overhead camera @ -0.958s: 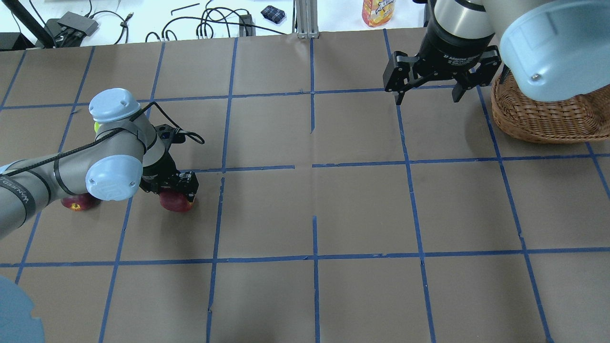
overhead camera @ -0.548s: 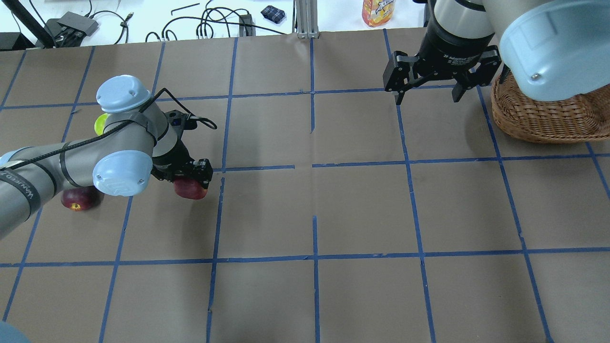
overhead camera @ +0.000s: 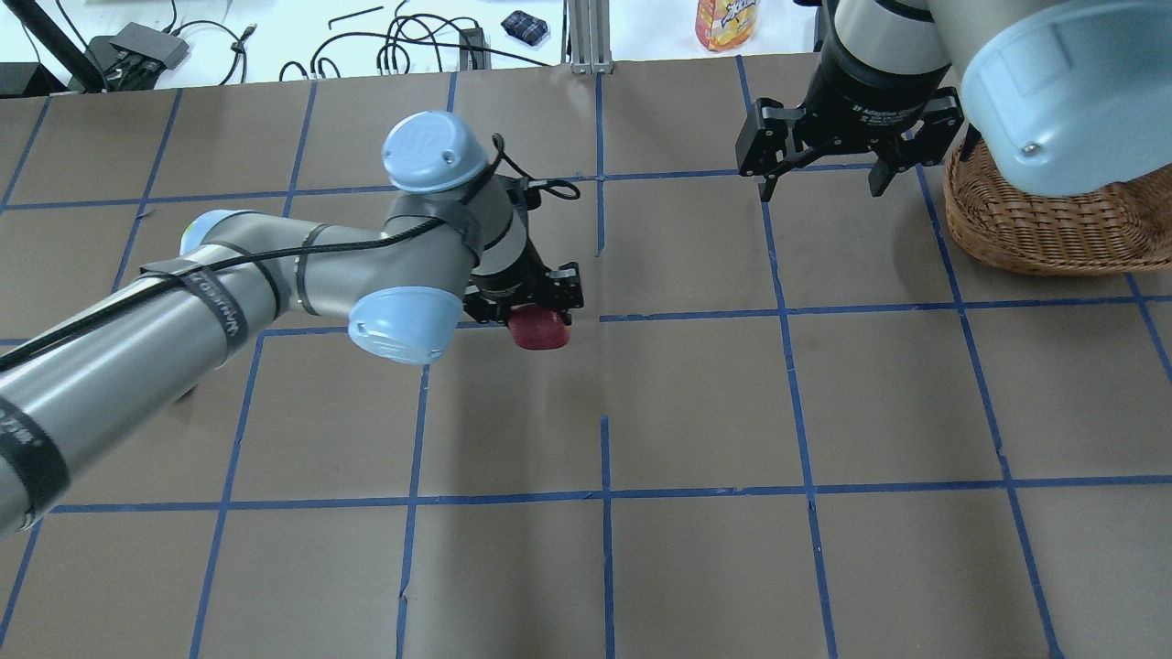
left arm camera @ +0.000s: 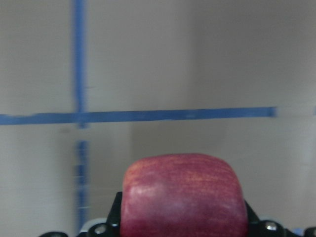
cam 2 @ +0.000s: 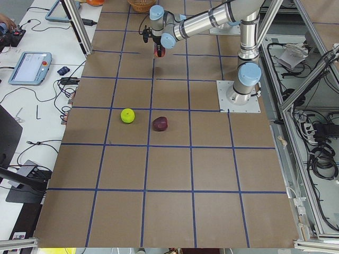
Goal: Put all apples into basket
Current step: 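Carry the red apple to the table center and release it, then move the left gripper over the green apple, then toward the purple apple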
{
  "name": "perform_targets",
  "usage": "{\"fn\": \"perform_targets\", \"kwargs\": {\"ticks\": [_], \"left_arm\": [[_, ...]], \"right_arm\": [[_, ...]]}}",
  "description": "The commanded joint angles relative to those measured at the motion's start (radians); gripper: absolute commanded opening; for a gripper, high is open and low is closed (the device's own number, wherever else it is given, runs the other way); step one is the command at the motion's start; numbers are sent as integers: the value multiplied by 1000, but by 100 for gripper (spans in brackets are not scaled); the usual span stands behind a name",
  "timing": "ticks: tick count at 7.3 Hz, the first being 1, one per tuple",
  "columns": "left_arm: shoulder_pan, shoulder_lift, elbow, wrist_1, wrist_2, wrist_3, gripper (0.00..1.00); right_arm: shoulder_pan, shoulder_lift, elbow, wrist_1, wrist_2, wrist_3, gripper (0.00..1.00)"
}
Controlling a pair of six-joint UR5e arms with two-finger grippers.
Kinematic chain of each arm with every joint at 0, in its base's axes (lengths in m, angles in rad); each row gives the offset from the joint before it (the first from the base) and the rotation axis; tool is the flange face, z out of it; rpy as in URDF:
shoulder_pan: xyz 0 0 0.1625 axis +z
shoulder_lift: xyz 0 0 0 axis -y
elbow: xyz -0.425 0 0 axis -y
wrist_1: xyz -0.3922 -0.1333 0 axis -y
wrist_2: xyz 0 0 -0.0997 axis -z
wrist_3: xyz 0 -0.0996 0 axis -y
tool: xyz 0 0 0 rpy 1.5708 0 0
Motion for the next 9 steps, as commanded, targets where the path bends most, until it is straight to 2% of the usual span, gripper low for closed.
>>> {"fn": "perform_targets", "kwargs": {"ticks": [1, 2, 3, 4, 5, 6, 8, 9], "left_arm": [[-79, -108, 36, 87, -5, -104, 6], [-104, -125, 43, 121, 1, -129, 26], [-109, -130, 34, 129, 21, -146, 99], [-103, -89, 54, 103, 22, -128, 100], [-83, -53, 72, 41, 121, -48, 100], [-29, -9, 112, -69, 154, 76, 100], [189, 79, 151, -257, 154, 367, 100], [339, 103, 148, -291, 153, 510, 100]], "right_arm": [[3, 0, 0, 1, 0, 1, 100], [0, 1, 0, 0, 0, 1, 100], [-1, 3, 2, 1, -2, 1, 100], [-1, 1, 2, 1, -2, 1, 100], [-1, 0, 0, 1, -2, 1, 100], [-1, 1, 0, 1, -2, 1, 100], [-1, 1, 0, 1, -2, 0, 100], [3, 3, 0, 0, 2, -5, 100]]}}
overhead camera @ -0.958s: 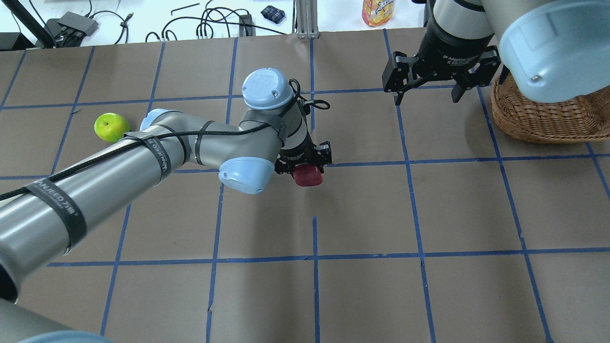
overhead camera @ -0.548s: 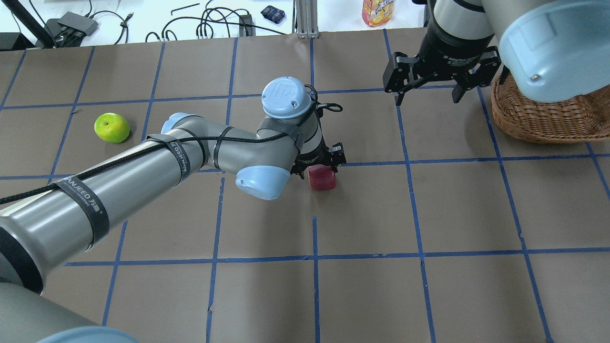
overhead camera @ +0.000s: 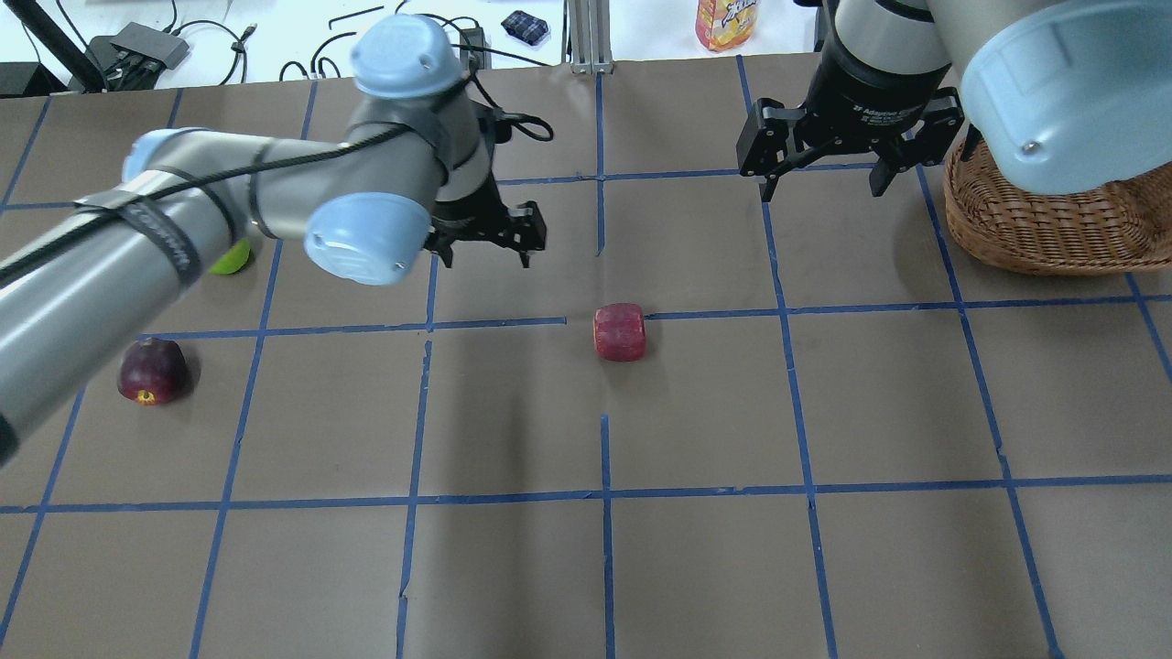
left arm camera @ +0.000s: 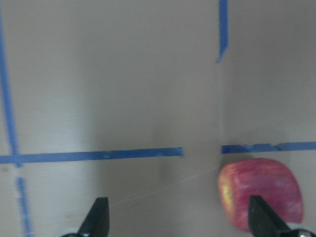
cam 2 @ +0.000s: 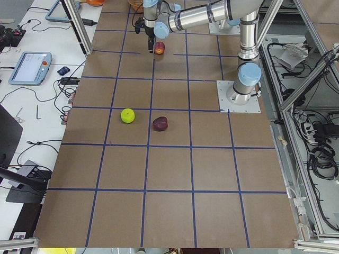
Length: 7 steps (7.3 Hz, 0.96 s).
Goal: Put all apples into basket
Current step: 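Move the left gripper over the green apple, then toward the purple apple, then grasp the purple apple with the left gripper while the right grasps the red apple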
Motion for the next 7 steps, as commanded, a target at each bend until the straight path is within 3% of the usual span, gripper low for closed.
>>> {"fn": "perform_targets", "kwargs": {"ticks": [1, 2, 4, 5, 7], "left_arm": [[310, 42, 9, -79, 3, 320, 100], [428, 19, 7, -83, 17, 419, 100], [614, -13, 16, -73, 24, 743, 100], [676, -21, 10, -65, 78, 801, 100], [751, -53, -36, -66, 89, 875, 100]], "right_arm": [[14, 6, -6, -7, 4, 0, 100], [24, 29, -3, -1, 9, 2, 100], [103, 137, -6, -18, 213, 37, 100], [114, 214, -11, -30, 270, 31, 100], [181, 335, -3, -132, 245, 37, 100]]}}
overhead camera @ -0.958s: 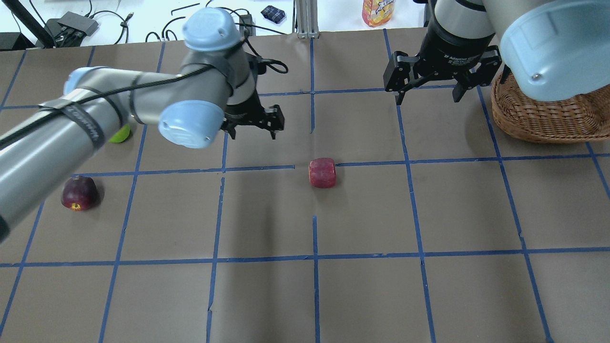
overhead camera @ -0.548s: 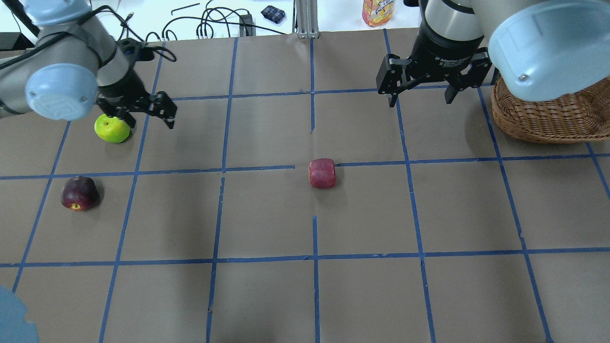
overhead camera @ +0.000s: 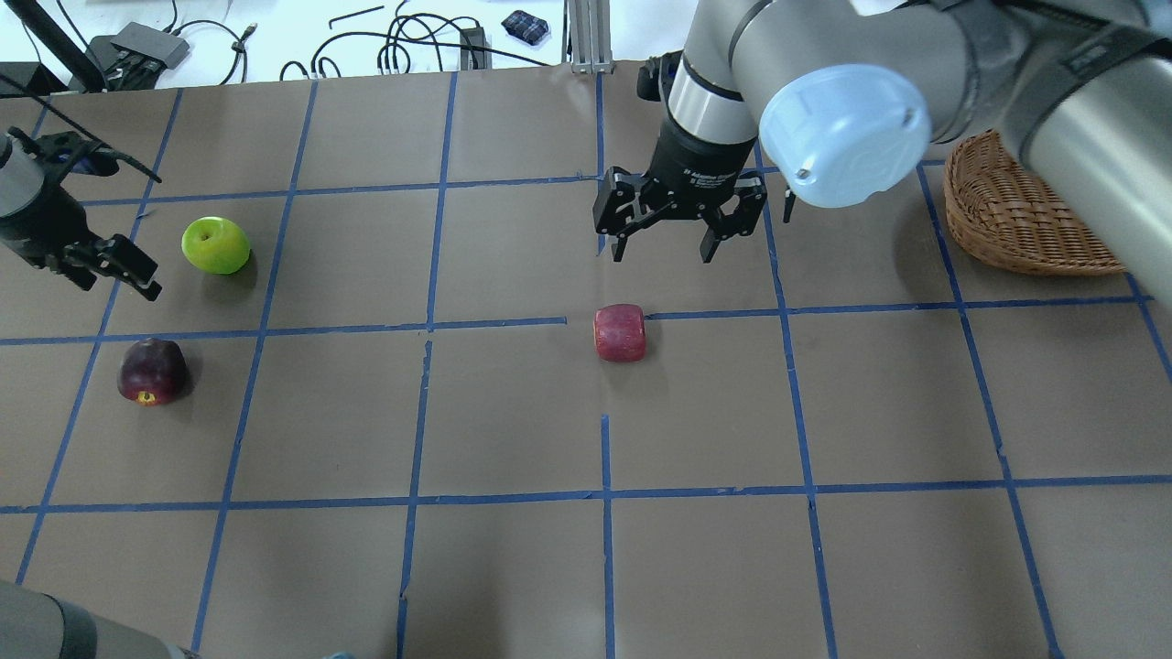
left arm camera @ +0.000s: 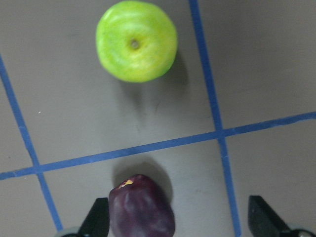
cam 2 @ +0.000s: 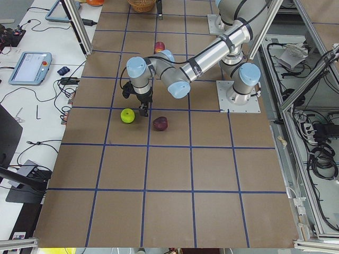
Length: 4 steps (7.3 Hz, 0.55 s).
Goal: Put all apples into basket
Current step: 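Grasp the purple apple with the left gripper while the right grasps the red apple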
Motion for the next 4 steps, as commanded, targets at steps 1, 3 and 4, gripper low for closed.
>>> {"fn": "perform_targets", "kwargs": {"ticks": [1, 3, 4], "left_arm": [[57, -21, -72, 6, 15, 30, 100], [57, -40, -103, 23, 17, -142, 100], [57, -56, -111, 29, 17, -181, 100]], "right_arm": [[94, 125, 10, -159, -118, 13, 100], [107, 178, 49, -277, -192, 11, 100], [107, 193, 72, -296, -186, 14, 100]]}}
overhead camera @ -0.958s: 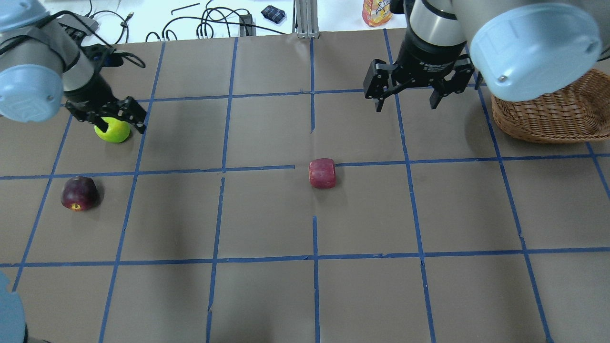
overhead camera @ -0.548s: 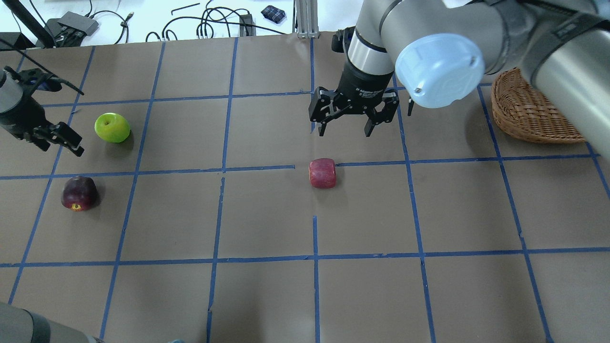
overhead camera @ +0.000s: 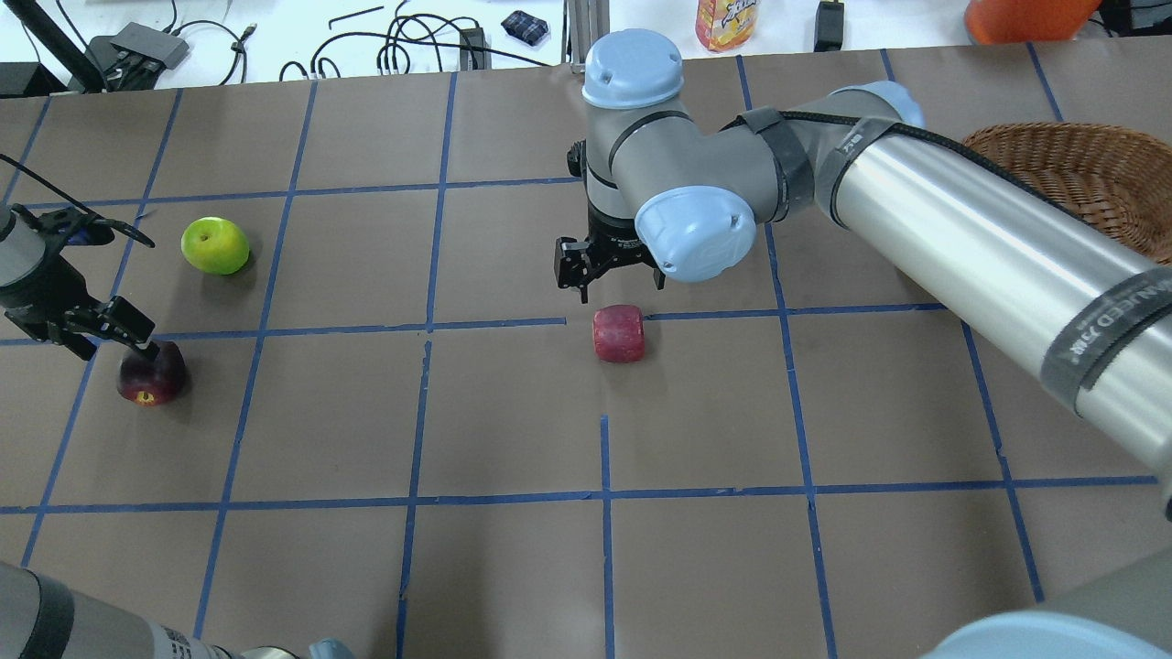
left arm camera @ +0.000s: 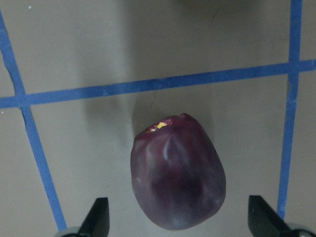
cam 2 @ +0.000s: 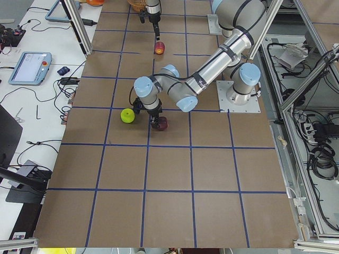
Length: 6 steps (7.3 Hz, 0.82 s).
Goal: Put all apples into basket
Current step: 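Grasp the purple apple with the left gripper while the right grasps the red apple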
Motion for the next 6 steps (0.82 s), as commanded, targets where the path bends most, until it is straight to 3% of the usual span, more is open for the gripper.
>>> {"fn": "perform_targets", "kwargs": {"ticks": [1, 5, 6], "left_arm": [[1, -27, -16, 13, -3, -91, 100], [1, -76, -18, 80, -1, -84, 100], [1, -79, -18, 87, -1, -87, 100]], "right_arm": [[4, 51, 37, -112, -1, 36, 100], [4, 61, 136, -170, 2, 41, 100], [5, 61, 131, -170, 3, 39, 82]]}}
